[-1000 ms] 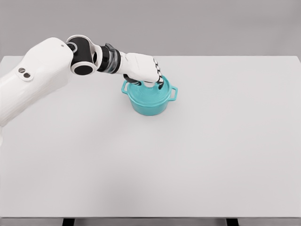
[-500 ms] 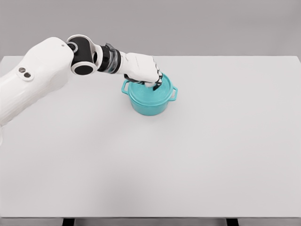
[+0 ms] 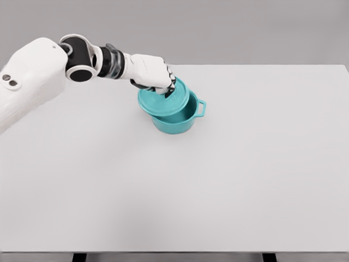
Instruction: Open the lid of the pot with left arm
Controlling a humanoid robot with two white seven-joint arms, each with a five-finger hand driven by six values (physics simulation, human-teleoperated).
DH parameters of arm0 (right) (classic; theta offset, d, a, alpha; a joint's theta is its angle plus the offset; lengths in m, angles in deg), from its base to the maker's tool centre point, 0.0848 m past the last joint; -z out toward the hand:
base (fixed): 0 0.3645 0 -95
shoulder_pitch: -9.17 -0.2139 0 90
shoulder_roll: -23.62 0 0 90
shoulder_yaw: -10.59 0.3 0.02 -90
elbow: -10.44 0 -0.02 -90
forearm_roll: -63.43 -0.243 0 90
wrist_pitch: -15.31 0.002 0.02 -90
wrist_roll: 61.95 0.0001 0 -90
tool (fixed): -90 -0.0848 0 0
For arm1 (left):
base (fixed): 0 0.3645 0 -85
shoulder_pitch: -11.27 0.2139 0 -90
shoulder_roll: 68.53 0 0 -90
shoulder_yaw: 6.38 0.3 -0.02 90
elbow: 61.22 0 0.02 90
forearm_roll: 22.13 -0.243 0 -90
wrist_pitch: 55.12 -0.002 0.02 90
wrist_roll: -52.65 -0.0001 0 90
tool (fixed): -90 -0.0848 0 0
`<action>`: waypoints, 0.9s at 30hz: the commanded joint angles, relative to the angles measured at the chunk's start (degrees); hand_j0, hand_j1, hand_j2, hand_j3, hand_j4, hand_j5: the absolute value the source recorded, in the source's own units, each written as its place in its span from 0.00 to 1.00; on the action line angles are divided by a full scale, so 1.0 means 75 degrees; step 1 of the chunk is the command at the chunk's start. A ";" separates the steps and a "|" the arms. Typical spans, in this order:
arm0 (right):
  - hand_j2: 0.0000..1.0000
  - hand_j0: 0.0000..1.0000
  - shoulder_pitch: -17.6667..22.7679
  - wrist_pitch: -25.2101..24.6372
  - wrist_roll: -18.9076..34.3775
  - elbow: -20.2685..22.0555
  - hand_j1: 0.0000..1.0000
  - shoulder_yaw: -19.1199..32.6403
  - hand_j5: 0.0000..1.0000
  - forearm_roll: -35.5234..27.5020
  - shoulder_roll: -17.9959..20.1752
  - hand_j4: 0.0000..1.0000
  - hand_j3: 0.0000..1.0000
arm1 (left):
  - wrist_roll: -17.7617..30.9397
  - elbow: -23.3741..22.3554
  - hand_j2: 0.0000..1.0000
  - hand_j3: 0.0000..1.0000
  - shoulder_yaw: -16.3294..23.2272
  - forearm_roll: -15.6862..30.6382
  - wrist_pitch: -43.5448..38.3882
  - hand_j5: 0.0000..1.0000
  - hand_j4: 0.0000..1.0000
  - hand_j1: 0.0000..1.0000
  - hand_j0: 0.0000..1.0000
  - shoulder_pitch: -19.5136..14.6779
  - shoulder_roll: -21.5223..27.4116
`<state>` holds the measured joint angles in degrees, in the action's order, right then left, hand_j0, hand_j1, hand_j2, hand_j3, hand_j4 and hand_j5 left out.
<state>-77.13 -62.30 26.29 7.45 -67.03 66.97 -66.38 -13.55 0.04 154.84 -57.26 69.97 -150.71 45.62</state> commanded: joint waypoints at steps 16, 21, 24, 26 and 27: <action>1.00 1.00 0.0000 0.0000 0.0001 0.0001 1.00 0.0002 1.00 -0.0003 0.0000 1.00 1.00 | 0.0014 -0.0024 0.53 0.53 -0.0262 0.0021 -0.0012 0.53 0.53 0.53 0.53 0.0070 0.1350; 1.00 1.00 0.0000 0.0000 0.0001 0.0001 1.00 0.0002 1.00 -0.0003 0.0000 1.00 1.00 | 0.0025 -0.0106 0.53 0.53 -0.0262 -0.0003 -0.0012 0.53 0.53 0.53 0.53 0.0082 0.1479; 1.00 1.00 0.0000 0.0000 0.0001 0.0001 1.00 0.0002 1.00 -0.0003 0.0000 1.00 1.00 | 0.0037 -0.0293 0.56 0.56 -0.0262 -0.0026 -0.0012 0.56 0.56 0.56 0.56 0.0094 0.1479; 1.00 1.00 0.0000 0.0000 0.0001 0.0001 1.00 0.0002 1.00 -0.0003 0.0000 1.00 1.00 | 0.0025 -0.0340 0.94 0.94 -0.0262 -0.0038 -0.0012 0.94 0.94 0.94 0.94 0.0105 0.1479; 1.00 1.00 0.0000 0.0000 0.0001 0.0001 1.00 0.0002 1.00 -0.0003 0.0000 1.00 1.00 | 0.0026 -0.0352 1.00 1.00 -0.0262 -0.0038 -0.0012 1.00 1.00 1.00 1.00 0.0105 0.1467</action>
<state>-77.22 -62.30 26.29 7.45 -67.03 66.97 -66.38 -13.30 -2.12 152.99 -57.61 69.98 -149.92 56.62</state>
